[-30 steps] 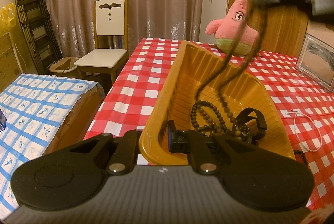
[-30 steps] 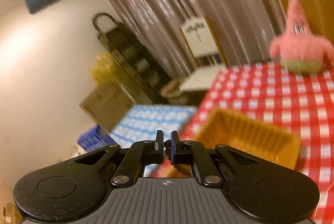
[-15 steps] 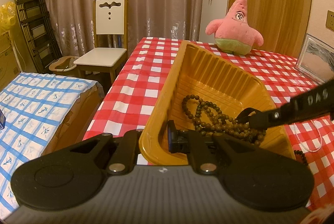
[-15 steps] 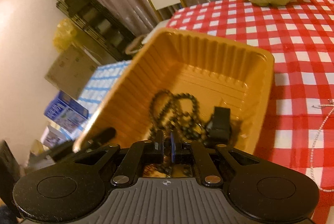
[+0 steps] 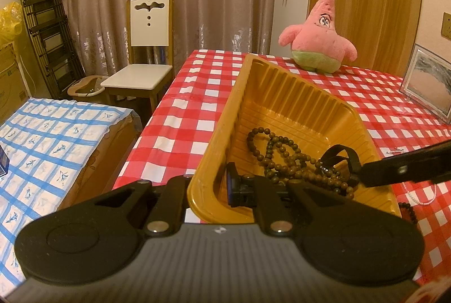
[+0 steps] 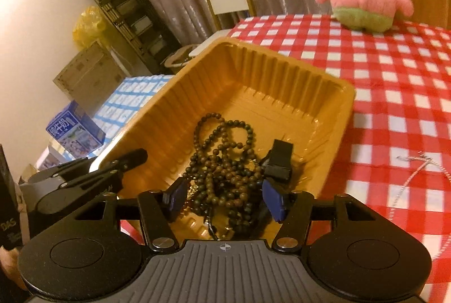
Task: Organize jewelry
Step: 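Move the right gripper to the brown bead bracelet and close on it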
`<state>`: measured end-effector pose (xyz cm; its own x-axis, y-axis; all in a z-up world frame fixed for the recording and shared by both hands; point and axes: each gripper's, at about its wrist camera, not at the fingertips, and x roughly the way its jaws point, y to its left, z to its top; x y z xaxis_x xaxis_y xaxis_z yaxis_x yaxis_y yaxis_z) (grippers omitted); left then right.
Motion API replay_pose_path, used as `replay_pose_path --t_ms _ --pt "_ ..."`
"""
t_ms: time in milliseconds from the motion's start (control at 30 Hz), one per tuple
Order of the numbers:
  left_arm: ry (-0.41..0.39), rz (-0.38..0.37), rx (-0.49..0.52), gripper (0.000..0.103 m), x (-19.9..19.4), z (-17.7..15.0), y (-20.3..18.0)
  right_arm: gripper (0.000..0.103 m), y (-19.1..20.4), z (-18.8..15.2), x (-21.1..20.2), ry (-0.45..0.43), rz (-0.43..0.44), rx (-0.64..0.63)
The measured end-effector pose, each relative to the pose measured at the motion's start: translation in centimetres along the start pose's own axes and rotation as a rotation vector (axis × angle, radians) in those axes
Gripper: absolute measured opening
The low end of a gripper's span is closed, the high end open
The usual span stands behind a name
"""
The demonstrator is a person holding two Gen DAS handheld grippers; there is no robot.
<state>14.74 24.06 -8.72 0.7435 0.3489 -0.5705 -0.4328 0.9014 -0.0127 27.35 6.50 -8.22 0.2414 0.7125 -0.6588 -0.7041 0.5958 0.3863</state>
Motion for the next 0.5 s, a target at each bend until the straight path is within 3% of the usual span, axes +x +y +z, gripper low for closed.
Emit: replay_pose_path --t_ms 500 --pt "0.002 0.009 0.007 0.010 -0.2 -0.1 0.2 0.060 -5.1 -2.7 -6.5 -0.065 -0.106 0.151"
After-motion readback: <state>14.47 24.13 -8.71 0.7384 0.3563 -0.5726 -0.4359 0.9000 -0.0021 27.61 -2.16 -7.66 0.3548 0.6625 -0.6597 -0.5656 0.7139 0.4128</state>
